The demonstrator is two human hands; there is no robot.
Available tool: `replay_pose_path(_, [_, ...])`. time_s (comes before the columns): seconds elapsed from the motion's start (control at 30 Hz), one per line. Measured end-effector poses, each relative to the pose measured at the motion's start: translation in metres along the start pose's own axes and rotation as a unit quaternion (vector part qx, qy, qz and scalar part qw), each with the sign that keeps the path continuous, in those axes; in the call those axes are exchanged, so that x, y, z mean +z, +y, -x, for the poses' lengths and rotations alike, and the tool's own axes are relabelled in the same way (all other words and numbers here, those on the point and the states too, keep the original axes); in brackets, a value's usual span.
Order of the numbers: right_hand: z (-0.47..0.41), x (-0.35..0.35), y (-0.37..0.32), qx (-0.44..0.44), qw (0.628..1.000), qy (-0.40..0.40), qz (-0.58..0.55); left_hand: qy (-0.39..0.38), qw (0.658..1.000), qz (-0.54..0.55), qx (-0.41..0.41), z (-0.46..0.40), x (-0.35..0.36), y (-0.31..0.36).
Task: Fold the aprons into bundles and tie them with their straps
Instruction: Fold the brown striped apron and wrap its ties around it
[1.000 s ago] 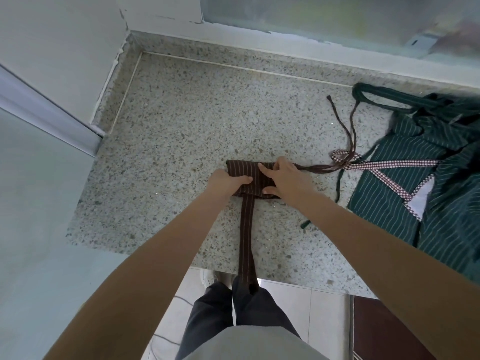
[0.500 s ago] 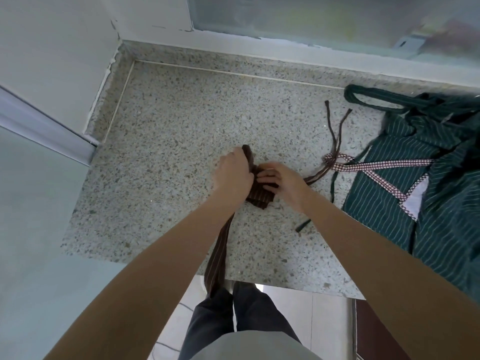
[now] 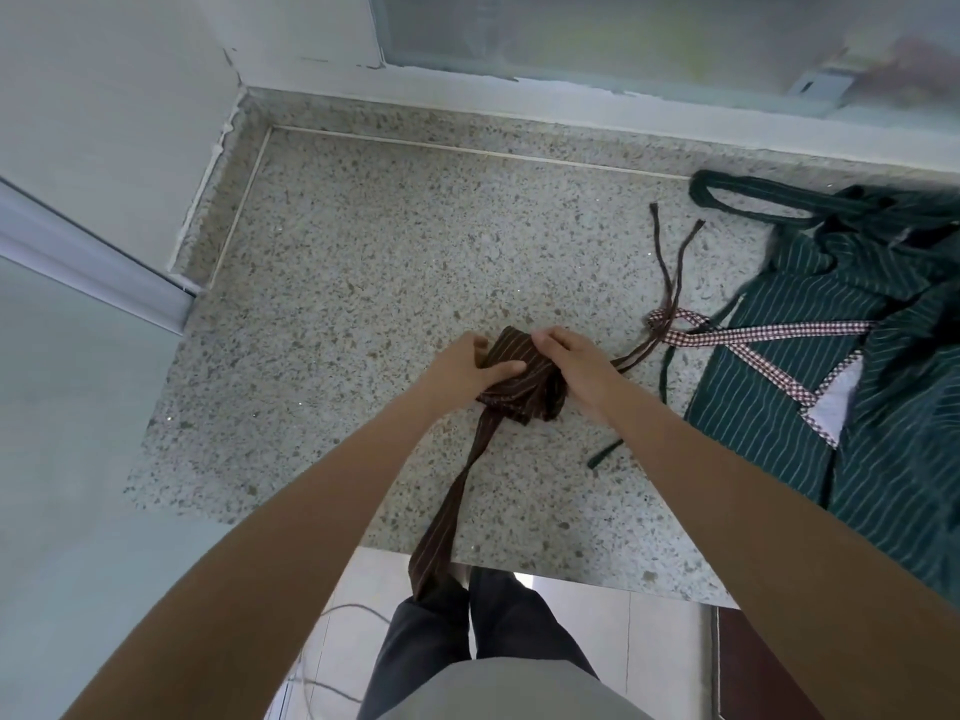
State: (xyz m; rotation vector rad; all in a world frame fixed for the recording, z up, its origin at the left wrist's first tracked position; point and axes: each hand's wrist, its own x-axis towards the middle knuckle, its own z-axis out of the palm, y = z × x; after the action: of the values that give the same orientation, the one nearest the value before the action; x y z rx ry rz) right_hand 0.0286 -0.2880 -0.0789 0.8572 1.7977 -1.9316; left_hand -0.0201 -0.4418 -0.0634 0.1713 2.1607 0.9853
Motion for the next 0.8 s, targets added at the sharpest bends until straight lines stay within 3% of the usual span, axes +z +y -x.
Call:
replay_pose_path(0.2, [0.003, 0.008, -0.005, -0.021, 0.999, 0.036, -0.015, -0.077, 0.996, -0.020, -0.044, -0.003, -0.002, 0.013])
replay_pose_path(0.33, [0.023, 0.019, -0.052, -0.100, 0.994, 0.048, 0.000, -0.004, 0.999, -0.032, 0.013, 0.010, -0.033, 0.045])
replay_pose_path(0.43, [0.031, 0.021, -0.058, -0.187, 0.976, 0.055, 0.094, 0.001, 0.999, -0.030, 0.037, 0.015, -0.043, 0.048])
replay_pose_path(0.5, [0.036, 0.014, -0.063, -0.181, 0.971, 0.024, 0.153, -0.025, 0.997, -0.047, 0.052, 0.021, -0.057, 0.051])
replay_pose_path(0.57, [0.041, 0.005, -0.076, -0.102, 0.980, -0.079, 0.149, -0.042, 0.995, -0.050, 0.073, 0.028, -0.079, 0.060])
replay_pose_path(0.63, [0.046, 0.006, -0.089, -0.081, 0.977, -0.123, 0.151, -0.030, 0.994, -0.048, 0.094, 0.034, -0.095, 0.066])
replay_pose_path(0.7, [0.049, 0.013, -0.101, -0.133, 0.975, -0.078, 0.162, 0.041, 0.994, 0.023, 0.100, 0.038, -0.101, 0.069])
replay_pose_path(0.8, [0.053, 0.024, -0.113, -0.183, 0.975, -0.018, 0.124, 0.104, 0.960, 0.253, 0.064, 0.045, -0.104, 0.070])
